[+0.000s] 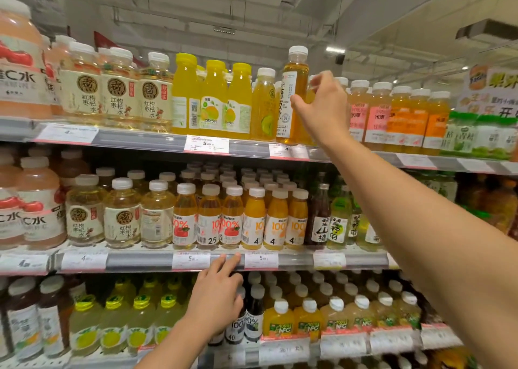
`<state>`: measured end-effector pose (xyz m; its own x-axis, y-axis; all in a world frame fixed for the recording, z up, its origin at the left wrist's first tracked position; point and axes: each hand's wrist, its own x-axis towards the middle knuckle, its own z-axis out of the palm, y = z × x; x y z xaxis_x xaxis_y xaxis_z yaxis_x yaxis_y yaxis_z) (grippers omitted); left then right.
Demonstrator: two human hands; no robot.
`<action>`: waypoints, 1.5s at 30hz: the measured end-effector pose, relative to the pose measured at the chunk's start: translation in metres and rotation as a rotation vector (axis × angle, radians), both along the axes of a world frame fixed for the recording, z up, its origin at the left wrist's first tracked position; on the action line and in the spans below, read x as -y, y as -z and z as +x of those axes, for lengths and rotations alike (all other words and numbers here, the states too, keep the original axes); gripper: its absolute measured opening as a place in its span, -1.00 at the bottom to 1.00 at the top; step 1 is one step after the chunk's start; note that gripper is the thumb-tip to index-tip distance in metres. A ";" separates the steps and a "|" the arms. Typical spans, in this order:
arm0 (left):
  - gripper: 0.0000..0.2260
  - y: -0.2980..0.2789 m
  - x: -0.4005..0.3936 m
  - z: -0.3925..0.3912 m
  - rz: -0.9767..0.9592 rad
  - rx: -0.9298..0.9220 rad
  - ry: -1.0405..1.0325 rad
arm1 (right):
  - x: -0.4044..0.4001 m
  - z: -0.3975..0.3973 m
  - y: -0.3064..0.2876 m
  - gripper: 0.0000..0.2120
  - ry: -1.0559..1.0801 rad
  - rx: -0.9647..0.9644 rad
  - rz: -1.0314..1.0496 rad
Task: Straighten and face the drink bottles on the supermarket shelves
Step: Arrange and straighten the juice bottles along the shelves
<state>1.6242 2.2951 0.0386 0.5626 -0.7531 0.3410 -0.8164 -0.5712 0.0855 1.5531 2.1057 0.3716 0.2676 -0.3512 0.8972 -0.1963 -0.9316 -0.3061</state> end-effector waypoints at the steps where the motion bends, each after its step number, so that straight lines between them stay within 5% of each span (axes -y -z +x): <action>1: -0.66 -0.001 0.000 0.000 0.005 -0.007 0.002 | -0.001 0.003 -0.005 -0.55 0.009 -0.007 0.008; 15: -0.66 -0.005 -0.007 0.004 0.050 -0.056 0.049 | -0.013 0.024 -0.026 -0.22 0.188 -0.143 0.174; 25: -0.67 -0.002 -0.017 0.015 0.018 -0.082 0.118 | -0.021 0.037 -0.028 -0.27 0.274 -0.166 0.201; 45: -0.62 -0.018 -0.052 -0.017 -0.093 -0.126 0.097 | -0.069 -0.036 0.023 -0.39 -0.103 -0.029 0.279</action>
